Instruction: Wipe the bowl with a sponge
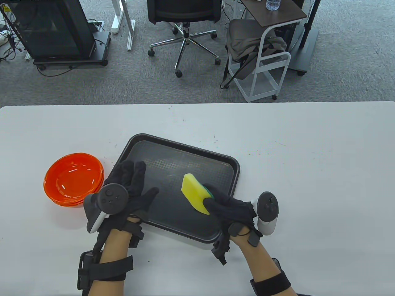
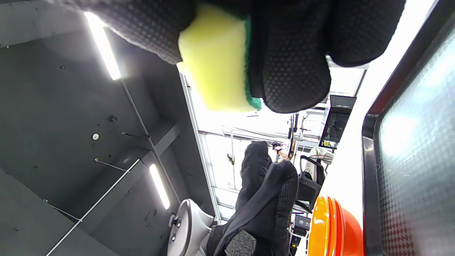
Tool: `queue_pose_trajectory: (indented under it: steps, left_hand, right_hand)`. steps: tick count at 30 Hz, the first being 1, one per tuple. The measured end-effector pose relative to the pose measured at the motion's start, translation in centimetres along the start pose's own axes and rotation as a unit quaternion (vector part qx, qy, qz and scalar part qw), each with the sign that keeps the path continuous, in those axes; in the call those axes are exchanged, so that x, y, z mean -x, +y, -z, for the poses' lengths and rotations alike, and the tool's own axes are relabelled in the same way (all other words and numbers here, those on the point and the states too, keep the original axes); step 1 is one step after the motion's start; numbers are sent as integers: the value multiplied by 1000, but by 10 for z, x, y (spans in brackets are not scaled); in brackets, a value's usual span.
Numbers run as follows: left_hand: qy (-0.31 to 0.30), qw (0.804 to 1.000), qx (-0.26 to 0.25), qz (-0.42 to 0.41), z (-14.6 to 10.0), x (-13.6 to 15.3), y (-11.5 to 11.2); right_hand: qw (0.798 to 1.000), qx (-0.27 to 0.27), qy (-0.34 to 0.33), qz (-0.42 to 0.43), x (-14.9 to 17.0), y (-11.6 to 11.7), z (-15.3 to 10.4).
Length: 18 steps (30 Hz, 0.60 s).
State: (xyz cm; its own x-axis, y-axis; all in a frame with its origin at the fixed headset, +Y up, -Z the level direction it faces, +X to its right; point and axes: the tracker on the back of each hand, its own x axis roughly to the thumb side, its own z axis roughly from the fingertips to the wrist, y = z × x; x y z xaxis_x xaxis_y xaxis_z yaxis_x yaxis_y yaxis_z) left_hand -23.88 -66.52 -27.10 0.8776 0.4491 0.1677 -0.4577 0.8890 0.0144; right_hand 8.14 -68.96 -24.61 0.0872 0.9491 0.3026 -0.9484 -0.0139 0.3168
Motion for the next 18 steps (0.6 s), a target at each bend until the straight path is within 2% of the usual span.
queue_pose_trajectory:
  steps: [6, 9, 11, 13, 18]
  left_hand:
    - [-37, 999, -6, 25, 0, -16, 0]
    - [-38, 999, -3, 16, -1, -17, -2]
    - [-39, 999, -1, 14, -1, -18, -3]
    - [-41, 999, -2, 10, -1, -18, -3]
    - [-40, 999, -5, 1, -1, -17, -1]
  right_hand:
    - [999, -4, -4, -36, 0, -3, 1]
    - [994, -5, -11, -111, -4, -11, 2]
    - [976, 0, -13, -215, -9, -23, 2]
    - [948, 7, -16, -319, -12, -35, 1]
    - [884, 44, 21, -465, -11, -64, -4]
